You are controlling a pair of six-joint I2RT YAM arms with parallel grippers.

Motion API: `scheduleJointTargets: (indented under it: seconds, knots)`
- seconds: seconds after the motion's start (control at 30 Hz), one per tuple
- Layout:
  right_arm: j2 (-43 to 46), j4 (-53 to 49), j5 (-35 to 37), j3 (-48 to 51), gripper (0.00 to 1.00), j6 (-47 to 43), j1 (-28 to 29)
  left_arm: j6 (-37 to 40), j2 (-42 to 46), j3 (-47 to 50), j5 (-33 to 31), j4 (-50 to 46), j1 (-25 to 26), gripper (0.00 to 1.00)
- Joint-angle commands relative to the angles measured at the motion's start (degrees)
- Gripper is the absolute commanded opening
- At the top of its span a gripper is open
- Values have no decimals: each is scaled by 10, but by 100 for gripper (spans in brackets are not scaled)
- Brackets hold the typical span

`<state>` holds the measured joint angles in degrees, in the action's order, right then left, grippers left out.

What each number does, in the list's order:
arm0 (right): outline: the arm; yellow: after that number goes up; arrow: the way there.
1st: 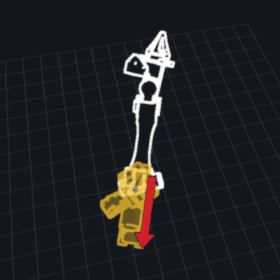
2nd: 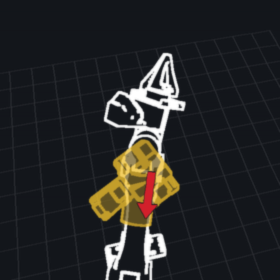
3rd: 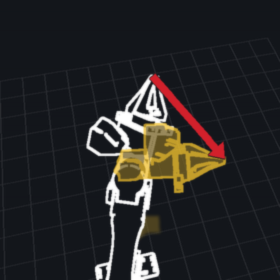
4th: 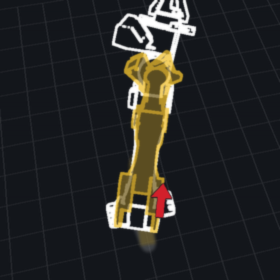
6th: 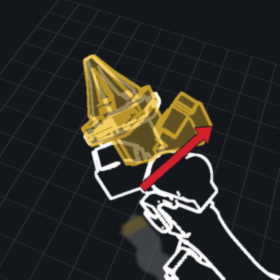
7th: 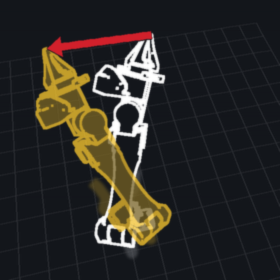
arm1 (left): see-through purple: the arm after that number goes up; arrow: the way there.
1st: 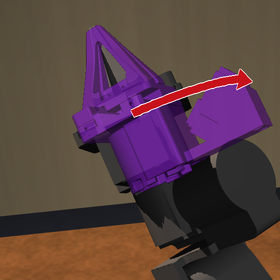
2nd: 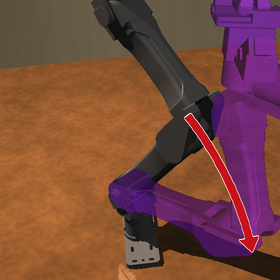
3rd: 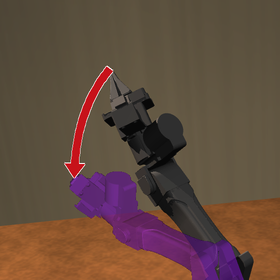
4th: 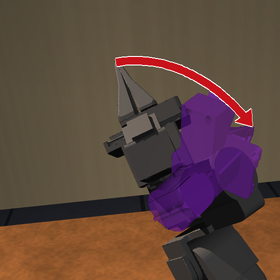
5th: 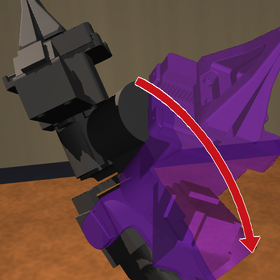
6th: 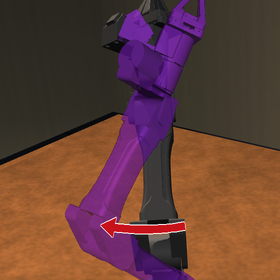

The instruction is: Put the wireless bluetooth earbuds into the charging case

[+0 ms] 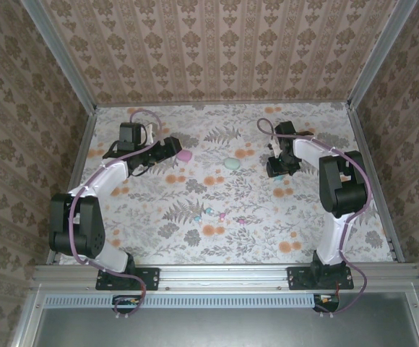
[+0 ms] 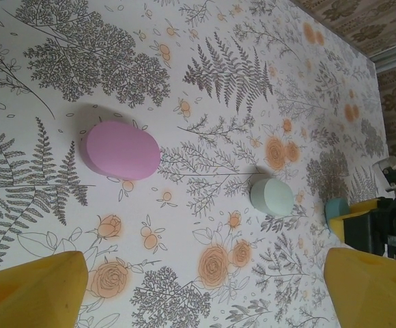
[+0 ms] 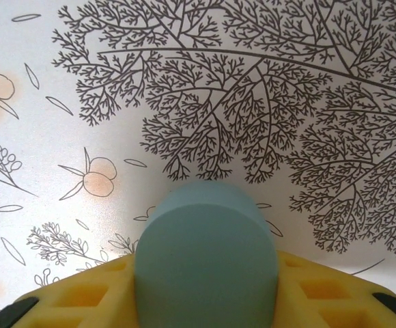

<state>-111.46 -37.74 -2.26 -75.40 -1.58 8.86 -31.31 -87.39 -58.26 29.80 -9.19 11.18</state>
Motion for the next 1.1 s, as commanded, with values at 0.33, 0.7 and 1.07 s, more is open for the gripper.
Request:
scheduleJointTargets:
  seconds: [0.33, 0.7, 1.07]
  knots:
    - [294, 196, -205, 154, 36, -121, 77, 3, 68, -26, 92, 53, 29, 85]
    - [473, 364, -241, 239, 34, -182, 145, -29, 92, -98, 129, 51, 142, 84]
    - [468, 380, -248, 223, 34, -186, 170, 9, 49, -160, 137, 9, 229, 80]
